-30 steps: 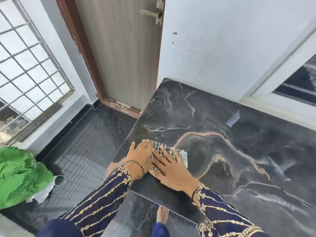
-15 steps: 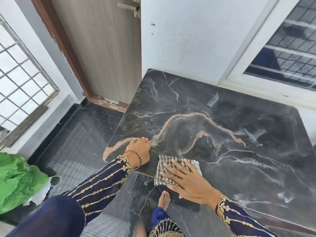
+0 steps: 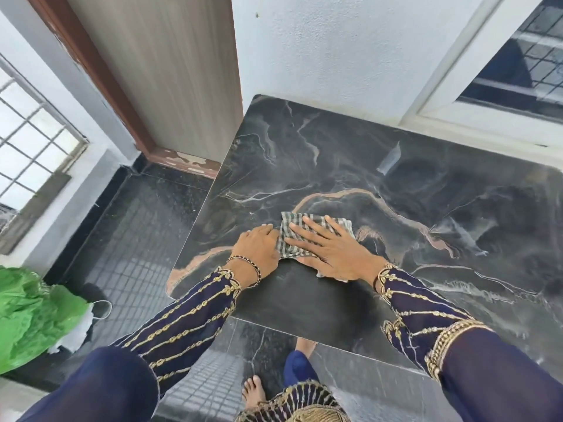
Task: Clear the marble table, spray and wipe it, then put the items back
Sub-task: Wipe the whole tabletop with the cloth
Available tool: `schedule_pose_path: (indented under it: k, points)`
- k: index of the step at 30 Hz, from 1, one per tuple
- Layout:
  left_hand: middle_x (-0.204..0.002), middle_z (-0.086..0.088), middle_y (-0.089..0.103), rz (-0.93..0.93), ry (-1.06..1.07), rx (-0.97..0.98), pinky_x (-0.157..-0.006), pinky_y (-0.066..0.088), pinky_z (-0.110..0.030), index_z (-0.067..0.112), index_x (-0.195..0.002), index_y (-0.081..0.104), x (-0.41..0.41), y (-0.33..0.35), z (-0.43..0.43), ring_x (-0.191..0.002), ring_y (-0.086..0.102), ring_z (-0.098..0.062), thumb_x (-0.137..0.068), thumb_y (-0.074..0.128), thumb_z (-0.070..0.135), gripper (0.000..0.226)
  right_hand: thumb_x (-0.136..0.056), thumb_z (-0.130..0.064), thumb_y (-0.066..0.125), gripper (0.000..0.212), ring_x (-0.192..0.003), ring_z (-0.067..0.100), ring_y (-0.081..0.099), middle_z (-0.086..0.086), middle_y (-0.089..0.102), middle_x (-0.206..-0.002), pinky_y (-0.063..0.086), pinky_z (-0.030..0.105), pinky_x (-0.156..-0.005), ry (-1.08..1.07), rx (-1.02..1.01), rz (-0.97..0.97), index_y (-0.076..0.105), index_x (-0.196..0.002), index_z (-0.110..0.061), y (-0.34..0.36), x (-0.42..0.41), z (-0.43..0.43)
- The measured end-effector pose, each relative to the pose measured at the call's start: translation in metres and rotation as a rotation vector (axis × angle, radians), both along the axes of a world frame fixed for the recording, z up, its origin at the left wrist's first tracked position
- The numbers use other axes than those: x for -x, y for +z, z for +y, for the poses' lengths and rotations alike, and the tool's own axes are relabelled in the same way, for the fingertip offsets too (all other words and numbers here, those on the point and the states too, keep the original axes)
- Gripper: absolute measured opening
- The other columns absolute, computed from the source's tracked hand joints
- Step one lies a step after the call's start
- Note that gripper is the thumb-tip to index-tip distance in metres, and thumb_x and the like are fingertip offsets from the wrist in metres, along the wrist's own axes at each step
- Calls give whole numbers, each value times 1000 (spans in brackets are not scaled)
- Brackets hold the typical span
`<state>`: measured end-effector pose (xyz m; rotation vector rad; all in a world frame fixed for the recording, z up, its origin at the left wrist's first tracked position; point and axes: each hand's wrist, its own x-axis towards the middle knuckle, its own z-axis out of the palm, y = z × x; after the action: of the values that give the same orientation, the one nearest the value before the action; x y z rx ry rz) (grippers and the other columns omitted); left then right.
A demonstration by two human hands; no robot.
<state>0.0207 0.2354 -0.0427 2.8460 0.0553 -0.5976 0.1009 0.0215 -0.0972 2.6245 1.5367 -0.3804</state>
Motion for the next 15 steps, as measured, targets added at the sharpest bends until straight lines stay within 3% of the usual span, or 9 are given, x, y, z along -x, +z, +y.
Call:
schedule_pose_path:
  k: [4,10,15]
  points:
    - [-146,-6,47,-49,59,23,-109,37,-39,12,-143,40,-36,0,-4,-132,46,-26,-93,46,21,52,-103,-60,10,56,-156,13,-8,-17,-1,-168,-10,48,-124,14,-10,-1,8,-158,-46,-3,-49,11]
    - [-134,-6,55,-114,109,33,-100,40,-40,11,-131,48,-88,3,-7,-123,51,-28,-93,49,31,43,-104,-60,11,54,-155,10,-13,-21,-8,-167,-13,46,-124,7,-26,32,-1,-156,-49,0,-120,28]
    - [-140,-5,50,-165,120,-58,-106,34,-41,13,-138,36,-132,-1,-9,-129,48,-26,-87,54,50,66,-106,-59,16,53,-154,9,-16,-23,-11,-166,-15,45,-123,-9,-39,71,0,-156,-51,3,-178,44]
